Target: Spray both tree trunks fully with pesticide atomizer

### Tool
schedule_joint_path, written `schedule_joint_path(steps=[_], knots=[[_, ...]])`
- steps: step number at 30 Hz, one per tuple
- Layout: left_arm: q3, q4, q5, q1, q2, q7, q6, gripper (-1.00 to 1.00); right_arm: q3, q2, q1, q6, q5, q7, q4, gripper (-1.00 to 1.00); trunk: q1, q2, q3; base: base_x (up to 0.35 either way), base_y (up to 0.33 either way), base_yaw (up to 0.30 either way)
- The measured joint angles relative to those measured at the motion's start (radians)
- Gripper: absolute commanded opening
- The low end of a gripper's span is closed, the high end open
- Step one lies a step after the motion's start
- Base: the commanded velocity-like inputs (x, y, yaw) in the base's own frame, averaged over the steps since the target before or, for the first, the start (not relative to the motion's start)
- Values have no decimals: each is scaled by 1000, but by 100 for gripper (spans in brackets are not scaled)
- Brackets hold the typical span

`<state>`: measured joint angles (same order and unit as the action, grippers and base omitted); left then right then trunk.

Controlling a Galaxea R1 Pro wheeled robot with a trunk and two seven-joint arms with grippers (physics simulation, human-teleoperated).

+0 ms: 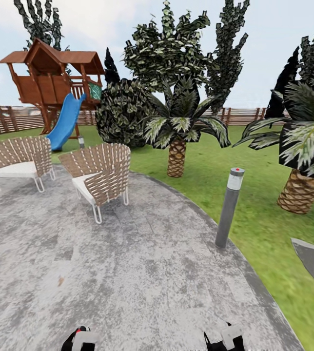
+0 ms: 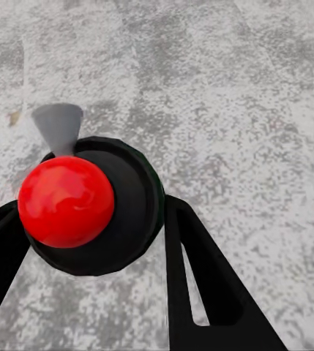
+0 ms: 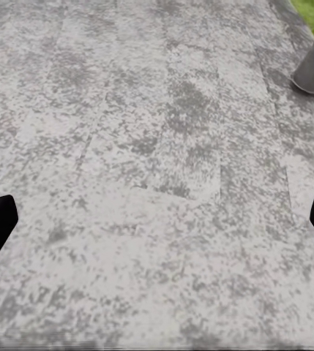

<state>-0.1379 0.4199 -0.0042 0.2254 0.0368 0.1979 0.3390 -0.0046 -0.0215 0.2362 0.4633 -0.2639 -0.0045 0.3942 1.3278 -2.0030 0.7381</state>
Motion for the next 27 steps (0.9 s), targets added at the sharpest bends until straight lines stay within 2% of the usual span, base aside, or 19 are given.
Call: schedule_joint_path(steps=[16,23,25,27], knots=[[2,0,-1,0,3,2,-2,-100,0,0,0,0,1,0,0,100,0,0,15,0,0,-260],[4,1,51,0,8,3,9,-100,-1,0,0,0,1,0,0,100,0,0,22,0,0,-259],[8,0,66,0,9,2,32,-100,-1,0,0,0,2,0,0,100,0,0,24,0,0,-259],[14,-1,85,-10,10,2,84,-100,-2,0,0,0,2,0,0,100,0,0,26,0,0,-259]])
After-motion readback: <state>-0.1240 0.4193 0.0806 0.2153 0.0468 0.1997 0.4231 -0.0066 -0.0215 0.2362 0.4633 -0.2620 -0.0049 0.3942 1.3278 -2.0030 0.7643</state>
